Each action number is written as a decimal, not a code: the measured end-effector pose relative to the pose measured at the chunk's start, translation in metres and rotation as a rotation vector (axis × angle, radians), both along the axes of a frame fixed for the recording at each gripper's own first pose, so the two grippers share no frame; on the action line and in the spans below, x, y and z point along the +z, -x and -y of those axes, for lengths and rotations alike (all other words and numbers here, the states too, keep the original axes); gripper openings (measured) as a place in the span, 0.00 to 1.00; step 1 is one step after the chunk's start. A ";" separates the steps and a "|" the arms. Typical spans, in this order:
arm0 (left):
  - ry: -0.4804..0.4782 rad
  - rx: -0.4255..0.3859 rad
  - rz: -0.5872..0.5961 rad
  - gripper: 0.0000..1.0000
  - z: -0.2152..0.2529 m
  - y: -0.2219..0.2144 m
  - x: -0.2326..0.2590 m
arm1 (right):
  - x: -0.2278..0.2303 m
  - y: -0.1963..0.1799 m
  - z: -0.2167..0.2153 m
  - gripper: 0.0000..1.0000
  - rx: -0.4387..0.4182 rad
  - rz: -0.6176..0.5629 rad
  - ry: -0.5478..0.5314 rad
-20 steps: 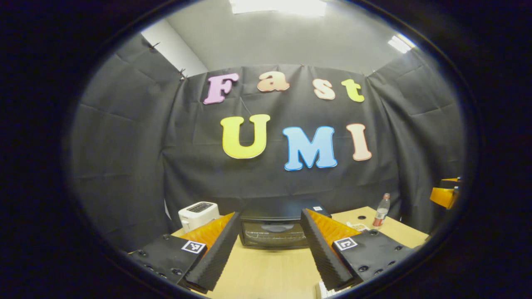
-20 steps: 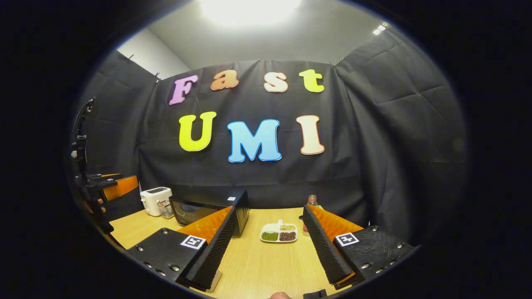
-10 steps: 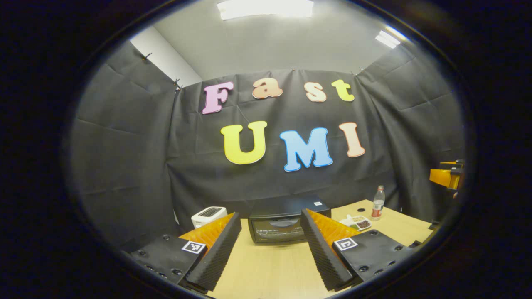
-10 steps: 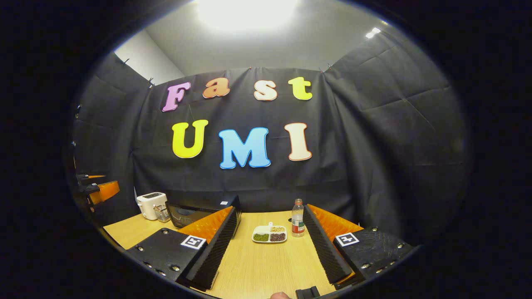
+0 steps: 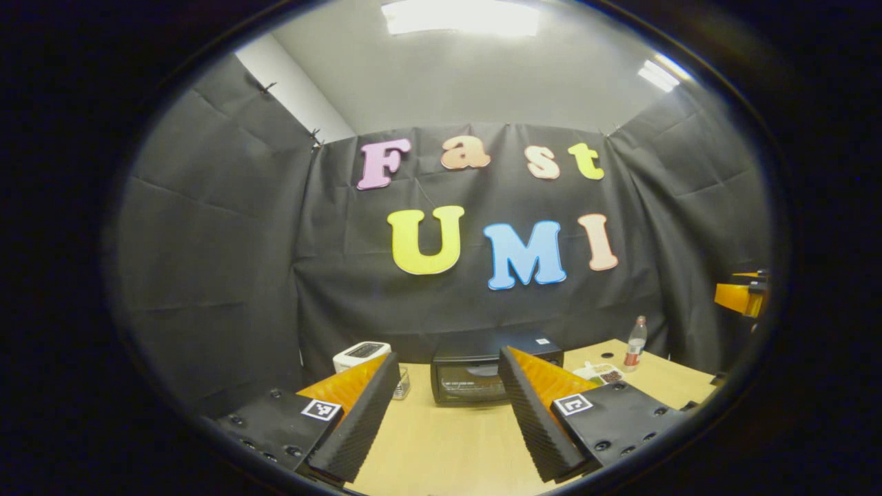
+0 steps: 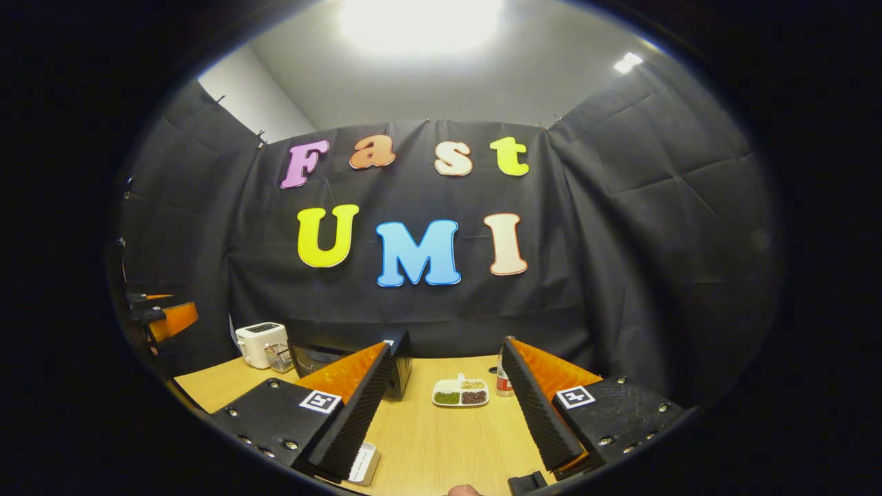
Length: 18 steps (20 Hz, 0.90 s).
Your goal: Open the electric oven with the left hand, put the food in, and close the electric oven.
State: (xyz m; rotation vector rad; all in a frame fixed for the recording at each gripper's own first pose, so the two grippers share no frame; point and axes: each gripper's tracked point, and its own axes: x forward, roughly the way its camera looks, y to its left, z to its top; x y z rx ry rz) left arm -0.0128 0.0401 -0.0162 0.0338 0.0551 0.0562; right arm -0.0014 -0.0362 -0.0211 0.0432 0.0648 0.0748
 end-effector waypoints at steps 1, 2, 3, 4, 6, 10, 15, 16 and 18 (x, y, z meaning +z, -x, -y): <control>0.002 0.002 0.004 1.00 -0.004 -0.001 0.001 | 0.002 -0.001 -0.002 0.97 0.000 0.003 0.003; 0.000 0.007 0.008 0.96 -0.009 -0.001 0.001 | 0.003 -0.002 -0.003 0.97 -0.001 0.008 0.007; -0.005 0.011 0.011 0.96 -0.013 -0.001 0.002 | 0.005 -0.002 -0.005 0.97 -0.002 0.011 0.011; -0.010 0.015 0.016 0.97 -0.017 -0.002 0.004 | 0.004 -0.002 -0.006 0.97 0.000 0.012 0.015; -0.015 0.021 0.023 0.93 -0.022 -0.004 0.006 | 0.003 -0.003 -0.007 0.97 -0.001 0.008 0.022; -0.010 0.021 0.025 1.00 -0.025 -0.005 0.005 | 0.003 -0.002 -0.006 0.98 -0.007 0.009 0.025; -0.013 0.018 0.025 0.98 -0.026 -0.007 0.003 | 0.005 -0.006 -0.001 0.97 -0.016 0.003 0.029; -0.012 0.019 0.024 0.98 -0.026 -0.008 0.003 | 0.006 -0.007 0.000 0.98 -0.019 0.006 0.028; -0.009 0.018 0.021 0.96 -0.027 -0.008 0.002 | 0.007 -0.008 0.001 0.98 -0.022 0.009 0.031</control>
